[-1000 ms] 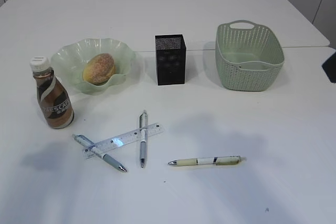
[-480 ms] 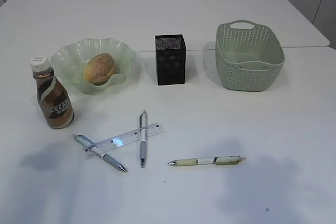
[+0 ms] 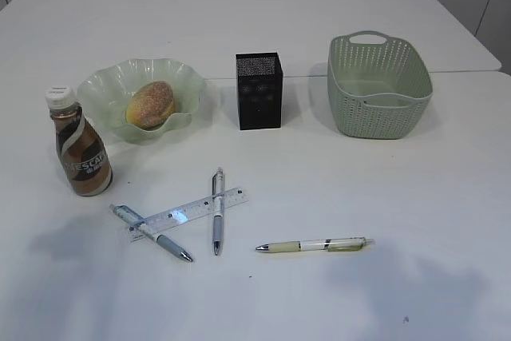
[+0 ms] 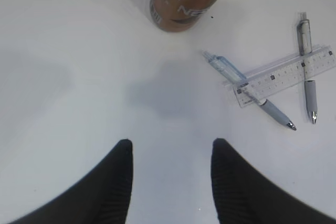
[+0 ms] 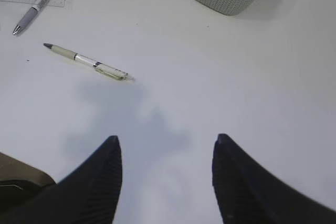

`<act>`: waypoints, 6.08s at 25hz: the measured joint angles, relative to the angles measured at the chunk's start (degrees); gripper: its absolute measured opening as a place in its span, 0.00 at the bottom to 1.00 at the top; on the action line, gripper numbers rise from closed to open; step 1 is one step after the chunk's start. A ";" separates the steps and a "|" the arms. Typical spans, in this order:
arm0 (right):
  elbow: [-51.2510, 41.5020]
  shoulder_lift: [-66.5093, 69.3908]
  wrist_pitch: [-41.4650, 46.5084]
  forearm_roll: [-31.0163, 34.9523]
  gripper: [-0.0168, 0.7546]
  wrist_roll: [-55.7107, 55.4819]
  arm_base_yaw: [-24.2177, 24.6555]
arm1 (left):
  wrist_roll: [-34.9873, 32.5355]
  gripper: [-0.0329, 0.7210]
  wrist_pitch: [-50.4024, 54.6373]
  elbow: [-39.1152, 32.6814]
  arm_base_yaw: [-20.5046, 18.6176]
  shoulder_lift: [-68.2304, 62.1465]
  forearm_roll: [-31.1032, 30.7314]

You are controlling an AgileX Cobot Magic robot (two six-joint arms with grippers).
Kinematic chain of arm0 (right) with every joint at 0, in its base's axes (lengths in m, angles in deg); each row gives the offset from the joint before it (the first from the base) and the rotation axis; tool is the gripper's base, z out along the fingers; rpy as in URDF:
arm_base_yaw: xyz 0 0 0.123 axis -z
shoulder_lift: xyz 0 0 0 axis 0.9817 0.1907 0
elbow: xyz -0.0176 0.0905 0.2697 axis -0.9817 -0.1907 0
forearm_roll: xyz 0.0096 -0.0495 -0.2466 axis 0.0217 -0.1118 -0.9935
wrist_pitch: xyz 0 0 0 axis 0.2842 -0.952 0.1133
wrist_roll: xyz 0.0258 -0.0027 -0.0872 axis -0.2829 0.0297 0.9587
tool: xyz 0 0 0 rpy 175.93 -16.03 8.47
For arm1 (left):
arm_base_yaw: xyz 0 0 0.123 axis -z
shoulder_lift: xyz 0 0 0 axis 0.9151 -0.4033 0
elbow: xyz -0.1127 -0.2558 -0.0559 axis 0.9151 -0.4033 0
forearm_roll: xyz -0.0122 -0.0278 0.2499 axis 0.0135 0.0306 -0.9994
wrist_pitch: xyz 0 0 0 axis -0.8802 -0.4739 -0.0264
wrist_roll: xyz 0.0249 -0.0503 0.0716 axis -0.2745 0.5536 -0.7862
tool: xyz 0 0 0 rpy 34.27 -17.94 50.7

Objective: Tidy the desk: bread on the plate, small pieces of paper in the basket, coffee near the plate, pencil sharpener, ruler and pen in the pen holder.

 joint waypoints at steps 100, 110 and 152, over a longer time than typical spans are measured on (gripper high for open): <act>-17.21 -14.68 -13.78 -1.11 0.59 -2.05 0.00 | -11.11 0.49 17.21 33.70 37.14 -28.25 -17.09; -17.85 -15.45 -13.82 -1.11 0.59 -2.05 0.00 | -9.21 0.49 16.36 36.17 39.35 -32.53 -19.36; -17.85 -18.61 -13.72 0.17 0.59 -2.19 0.00 | -7.16 0.49 8.66 40.98 44.59 -43.76 -24.83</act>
